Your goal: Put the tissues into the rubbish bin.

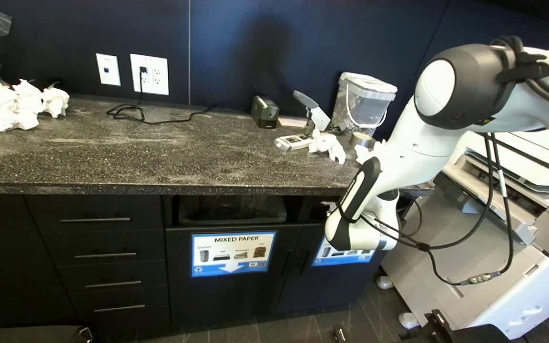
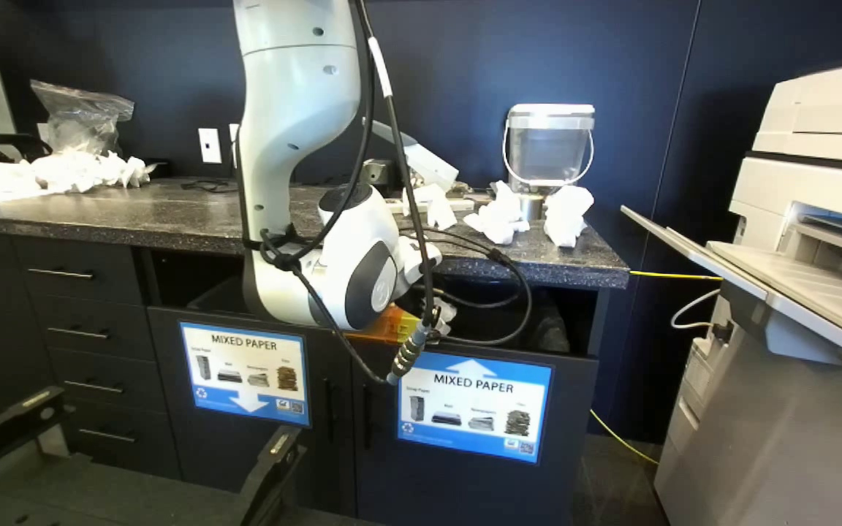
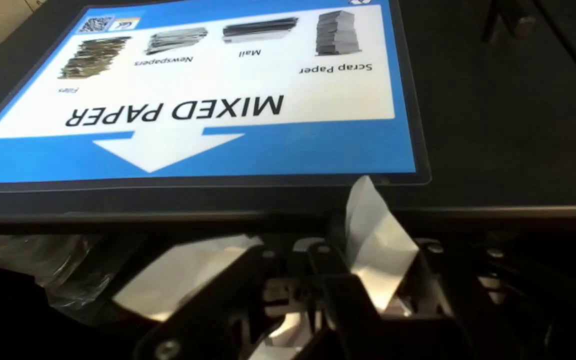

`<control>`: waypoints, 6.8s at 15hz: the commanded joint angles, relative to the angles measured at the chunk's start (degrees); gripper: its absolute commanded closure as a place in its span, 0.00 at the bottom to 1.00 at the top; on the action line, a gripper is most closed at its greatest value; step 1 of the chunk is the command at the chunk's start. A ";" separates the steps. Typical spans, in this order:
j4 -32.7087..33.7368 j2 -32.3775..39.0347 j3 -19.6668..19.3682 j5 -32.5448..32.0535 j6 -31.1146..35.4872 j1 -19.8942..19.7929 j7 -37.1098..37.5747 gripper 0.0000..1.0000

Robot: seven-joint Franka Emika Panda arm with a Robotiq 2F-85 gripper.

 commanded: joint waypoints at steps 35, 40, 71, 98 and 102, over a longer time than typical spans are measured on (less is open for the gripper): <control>-2.94 -8.53 7.23 -17.51 -6.50 -14.01 -0.63 0.00; -10.66 -23.60 9.01 -18.68 -23.05 -15.56 -4.10 0.00; 32.94 -4.29 45.94 -2.32 -50.11 -37.93 -85.27 0.00; 47.80 0.24 28.62 5.24 -59.33 -21.93 -100.39 0.87; 48.56 -0.97 19.36 3.28 -62.40 -16.02 -89.86 0.87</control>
